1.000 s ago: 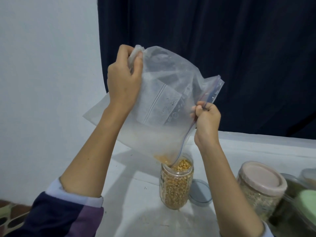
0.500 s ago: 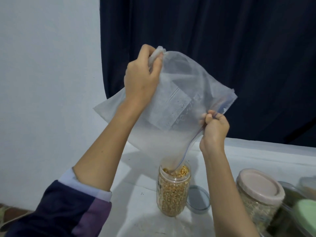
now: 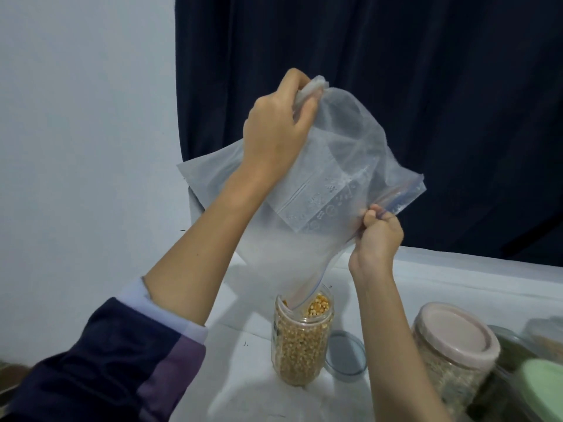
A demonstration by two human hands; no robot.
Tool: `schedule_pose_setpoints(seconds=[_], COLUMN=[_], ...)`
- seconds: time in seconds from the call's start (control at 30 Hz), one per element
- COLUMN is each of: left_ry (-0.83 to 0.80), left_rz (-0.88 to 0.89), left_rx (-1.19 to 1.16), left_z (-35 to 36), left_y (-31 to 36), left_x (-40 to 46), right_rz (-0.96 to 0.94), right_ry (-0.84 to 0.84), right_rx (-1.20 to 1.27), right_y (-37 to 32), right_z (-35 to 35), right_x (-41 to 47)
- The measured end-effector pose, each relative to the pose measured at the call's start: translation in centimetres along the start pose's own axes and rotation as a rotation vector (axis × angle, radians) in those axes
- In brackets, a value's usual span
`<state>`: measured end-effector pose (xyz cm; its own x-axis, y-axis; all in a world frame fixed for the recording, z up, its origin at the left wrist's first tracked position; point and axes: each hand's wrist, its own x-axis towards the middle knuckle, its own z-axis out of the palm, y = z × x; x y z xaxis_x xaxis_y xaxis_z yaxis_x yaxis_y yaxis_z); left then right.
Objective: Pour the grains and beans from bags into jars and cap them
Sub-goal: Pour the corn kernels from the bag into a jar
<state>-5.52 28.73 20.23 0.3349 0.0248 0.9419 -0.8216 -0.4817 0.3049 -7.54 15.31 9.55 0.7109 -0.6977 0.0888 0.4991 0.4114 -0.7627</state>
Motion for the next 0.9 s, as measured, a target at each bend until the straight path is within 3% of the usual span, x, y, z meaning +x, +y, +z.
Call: schedule_pose_setpoints(seconds=[0.5,0.9], left_ry=[0.052,0.064], left_rz=[0.032,-0.036], left_rx=[-0.02,-0.02], left_z=[-0.6,-2.0], left_y=[-0.7,-1.9], left_x=[0.2,-0.3], right_rz=[-0.002,-0.015], right_ry=[0.009,-0.096], right_rx=[0.011,-0.105], right_y=[0.1,0.0], right_z=[0.9,1.8], right_x=[-0.4,-1.1])
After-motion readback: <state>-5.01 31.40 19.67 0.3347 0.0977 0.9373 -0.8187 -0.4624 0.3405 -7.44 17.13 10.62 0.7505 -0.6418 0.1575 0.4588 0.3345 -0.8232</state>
